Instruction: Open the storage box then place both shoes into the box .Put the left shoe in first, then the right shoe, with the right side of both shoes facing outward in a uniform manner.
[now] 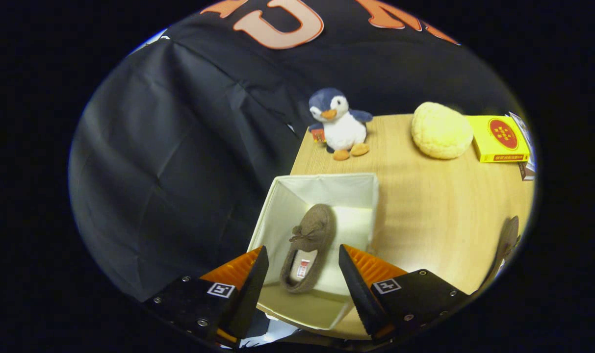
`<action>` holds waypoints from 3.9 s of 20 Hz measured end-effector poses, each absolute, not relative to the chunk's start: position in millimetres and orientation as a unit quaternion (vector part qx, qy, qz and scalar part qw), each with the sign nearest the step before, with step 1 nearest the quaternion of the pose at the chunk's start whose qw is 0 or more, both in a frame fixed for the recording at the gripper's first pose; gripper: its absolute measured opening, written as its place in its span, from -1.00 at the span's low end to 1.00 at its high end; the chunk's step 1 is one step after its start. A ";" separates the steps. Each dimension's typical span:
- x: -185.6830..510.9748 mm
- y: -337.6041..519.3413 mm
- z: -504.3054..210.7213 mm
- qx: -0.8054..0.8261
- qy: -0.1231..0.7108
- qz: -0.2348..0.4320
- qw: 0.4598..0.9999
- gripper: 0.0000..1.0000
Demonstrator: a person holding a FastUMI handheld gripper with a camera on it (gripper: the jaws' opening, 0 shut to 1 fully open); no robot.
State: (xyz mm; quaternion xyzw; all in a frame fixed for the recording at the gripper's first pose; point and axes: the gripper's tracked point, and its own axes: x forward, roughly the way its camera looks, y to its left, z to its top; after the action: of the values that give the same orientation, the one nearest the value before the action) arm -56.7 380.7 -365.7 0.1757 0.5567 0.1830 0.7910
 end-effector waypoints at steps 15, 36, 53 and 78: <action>-142.7 34.7 -410.6 0.100 0.570 -0.018 0.815 0.94; -173.7 -62.6 -558.5 0.078 0.627 -0.041 0.774 0.53; -146.3 -11.2 -489.6 0.138 0.607 -0.097 0.777 -0.91; -55.6 401.7 -424.4 0.097 0.613 0.039 0.783 -0.92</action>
State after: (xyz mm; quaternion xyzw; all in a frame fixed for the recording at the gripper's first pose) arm -55.6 401.7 -424.4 0.0966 0.6126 0.0394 0.7835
